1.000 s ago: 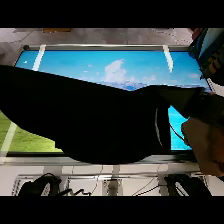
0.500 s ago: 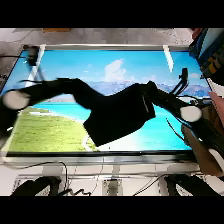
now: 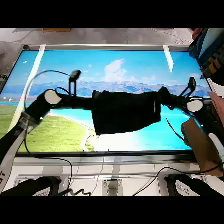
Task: Fold the clothes and pants, and hang the long-sleeved shirts on hangers.
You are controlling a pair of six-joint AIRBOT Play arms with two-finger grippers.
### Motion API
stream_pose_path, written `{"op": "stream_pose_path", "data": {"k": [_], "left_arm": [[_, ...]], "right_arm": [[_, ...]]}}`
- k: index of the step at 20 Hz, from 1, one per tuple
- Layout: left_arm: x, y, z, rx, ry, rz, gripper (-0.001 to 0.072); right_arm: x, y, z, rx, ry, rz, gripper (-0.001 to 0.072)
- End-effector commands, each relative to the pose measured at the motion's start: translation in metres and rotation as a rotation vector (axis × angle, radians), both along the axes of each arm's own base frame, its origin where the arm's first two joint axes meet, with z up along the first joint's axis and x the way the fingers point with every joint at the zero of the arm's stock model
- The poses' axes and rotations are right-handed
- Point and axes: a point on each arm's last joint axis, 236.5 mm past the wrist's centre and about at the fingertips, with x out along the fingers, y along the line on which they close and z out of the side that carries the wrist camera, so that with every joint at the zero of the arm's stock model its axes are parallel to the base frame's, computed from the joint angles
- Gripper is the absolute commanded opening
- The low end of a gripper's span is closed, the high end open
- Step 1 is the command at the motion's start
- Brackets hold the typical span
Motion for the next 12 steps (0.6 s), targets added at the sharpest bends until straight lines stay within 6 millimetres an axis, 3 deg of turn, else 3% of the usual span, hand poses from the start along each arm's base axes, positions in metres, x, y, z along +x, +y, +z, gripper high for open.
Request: {"op": "stream_pose_path", "data": {"k": [1, 4, 5, 6, 7, 12], "left_arm": [[-0.05, -0.02, -0.044, 0.042, 0.185, -0.1, 0.0017], [-0.073, -0.036, -0.083, 0.085, 0.268, -0.156, 0.0028], [-0.075, -0.039, -0.094, 0.097, 0.285, -0.162, 0.0179], [-0.076, -0.041, -0.102, 0.1, 0.303, -0.158, 0.0588], [-0.076, -0.044, -0.103, 0.08, 0.326, -0.145, 0.0677], [-0.05, -0.034, -0.081, 0.026, 0.288, -0.078, 0.0687]], "right_arm": [[-0.066, -0.034, -0.047, -0.135, 0.294, 0.162, 0.0037], [-0.104, -0.03, -0.067, -0.199, 0.427, 0.329, 0.0041], [-0.103, -0.031, -0.068, -0.232, 0.409, 0.367, 0.0164], [-0.098, -0.034, -0.067, -0.275, 0.373, 0.406, 0.0409], [-0.089, -0.04, -0.065, -0.327, 0.324, 0.434, 0.0633], [-0.042, -0.086, -0.039, -0.39, 0.21, 0.229, 0.0652]]}}
